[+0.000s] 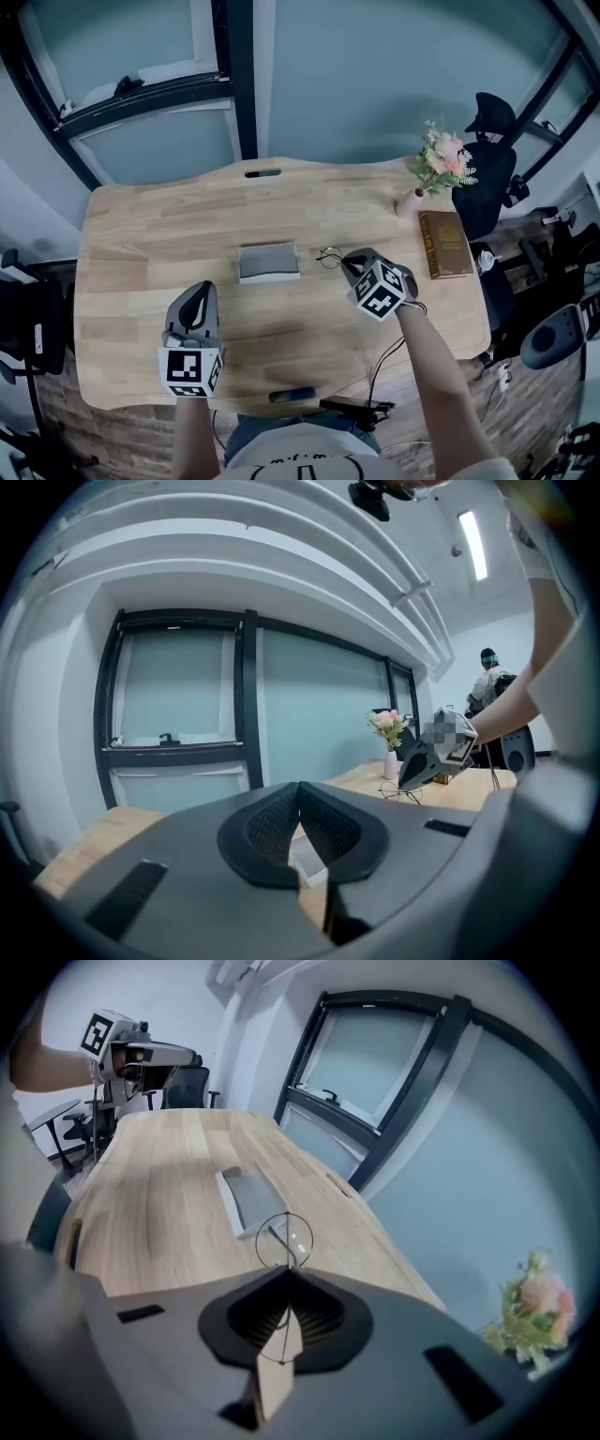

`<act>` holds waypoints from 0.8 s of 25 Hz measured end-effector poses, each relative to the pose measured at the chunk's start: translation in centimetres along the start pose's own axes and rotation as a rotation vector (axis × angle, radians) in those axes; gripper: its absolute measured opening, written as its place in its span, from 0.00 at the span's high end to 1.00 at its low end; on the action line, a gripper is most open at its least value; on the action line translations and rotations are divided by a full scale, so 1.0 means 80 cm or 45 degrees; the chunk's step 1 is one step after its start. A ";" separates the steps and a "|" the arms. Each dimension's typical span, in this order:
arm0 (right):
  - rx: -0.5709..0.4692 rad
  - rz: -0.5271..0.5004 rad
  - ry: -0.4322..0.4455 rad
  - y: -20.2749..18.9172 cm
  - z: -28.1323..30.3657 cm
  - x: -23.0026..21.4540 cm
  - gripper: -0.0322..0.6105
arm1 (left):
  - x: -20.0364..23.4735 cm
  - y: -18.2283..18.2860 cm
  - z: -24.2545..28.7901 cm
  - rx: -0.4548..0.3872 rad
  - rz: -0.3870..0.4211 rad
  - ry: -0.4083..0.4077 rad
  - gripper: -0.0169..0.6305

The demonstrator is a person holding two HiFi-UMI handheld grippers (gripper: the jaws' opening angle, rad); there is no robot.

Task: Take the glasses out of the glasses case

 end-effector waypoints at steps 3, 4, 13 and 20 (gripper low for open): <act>0.037 -0.002 0.032 -0.022 0.015 -0.004 0.92 | -0.008 -0.004 0.004 0.031 0.007 0.006 0.95; 0.047 -0.004 0.047 -0.027 0.021 -0.004 0.92 | -0.010 -0.006 0.006 0.045 0.008 0.011 0.95; 0.082 -0.026 0.182 -0.050 0.078 -0.008 0.92 | -0.026 -0.025 0.020 0.160 0.002 0.085 0.95; 0.053 0.001 0.239 -0.052 0.096 -0.007 0.91 | -0.039 -0.029 0.020 0.213 -0.008 0.134 0.95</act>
Point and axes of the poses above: the fingertips, and each gripper's own axes: z forward along the fingers, x to its left, y out of its top, the point moved 2 cm from there along -z, backward along the fingers, and after that the axes turned 13 degrees about z, right-handed, at the moved point
